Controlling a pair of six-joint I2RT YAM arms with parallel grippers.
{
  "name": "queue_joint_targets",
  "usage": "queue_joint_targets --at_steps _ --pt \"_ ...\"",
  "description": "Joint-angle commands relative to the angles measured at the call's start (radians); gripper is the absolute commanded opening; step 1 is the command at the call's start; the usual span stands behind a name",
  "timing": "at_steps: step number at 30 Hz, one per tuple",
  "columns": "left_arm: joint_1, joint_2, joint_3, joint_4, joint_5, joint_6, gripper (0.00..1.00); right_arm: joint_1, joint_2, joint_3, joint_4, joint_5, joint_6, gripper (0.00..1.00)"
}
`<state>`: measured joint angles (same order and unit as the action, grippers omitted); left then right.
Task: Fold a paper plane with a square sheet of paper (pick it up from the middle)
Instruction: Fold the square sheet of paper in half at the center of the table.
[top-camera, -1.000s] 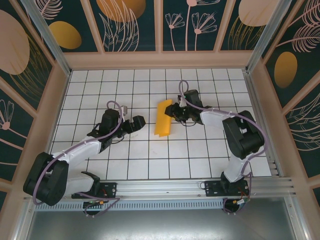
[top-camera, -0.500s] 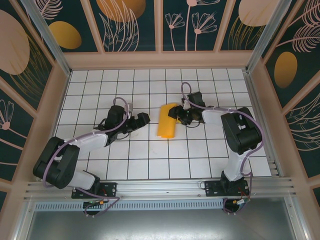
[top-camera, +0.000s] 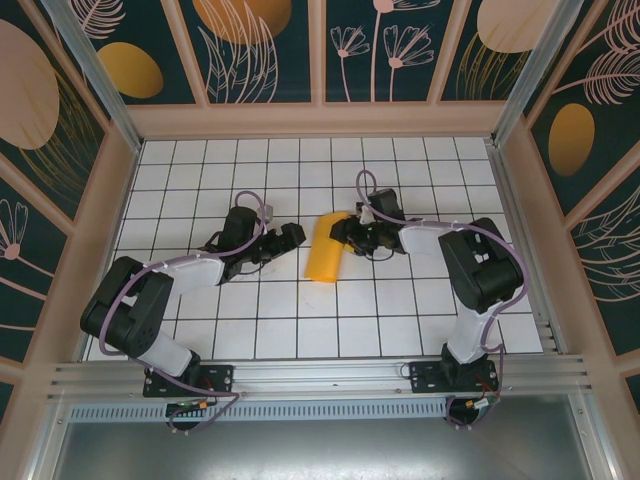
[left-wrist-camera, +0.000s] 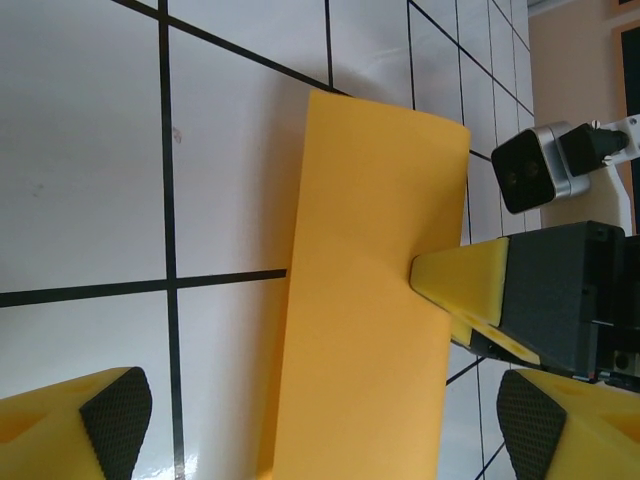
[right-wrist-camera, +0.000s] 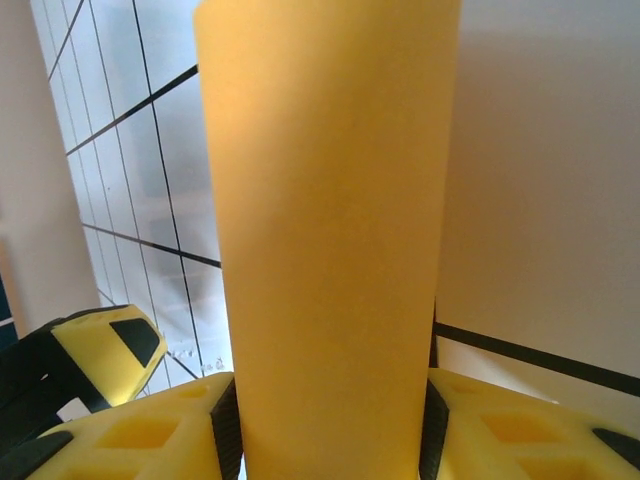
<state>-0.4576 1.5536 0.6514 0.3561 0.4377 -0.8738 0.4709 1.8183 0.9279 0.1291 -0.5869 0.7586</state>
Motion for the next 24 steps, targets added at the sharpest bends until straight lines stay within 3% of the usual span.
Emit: queue_joint_targets --at_steps 1,3,9,24 --pt "-0.004 0.002 0.027 0.018 0.020 -0.001 0.91 0.012 -0.007 0.026 -0.046 0.099 0.013 0.48" --pt "-0.004 -0.004 0.022 0.018 0.022 0.003 0.91 0.011 -0.017 0.016 -0.037 0.101 0.009 0.48" --pt "-0.004 -0.007 0.020 0.024 0.045 0.013 0.90 0.013 -0.040 0.025 -0.128 0.167 -0.019 0.64" --pt "-0.004 -0.001 0.027 0.022 0.061 0.035 0.90 0.070 -0.026 0.091 -0.323 0.415 -0.021 0.66"
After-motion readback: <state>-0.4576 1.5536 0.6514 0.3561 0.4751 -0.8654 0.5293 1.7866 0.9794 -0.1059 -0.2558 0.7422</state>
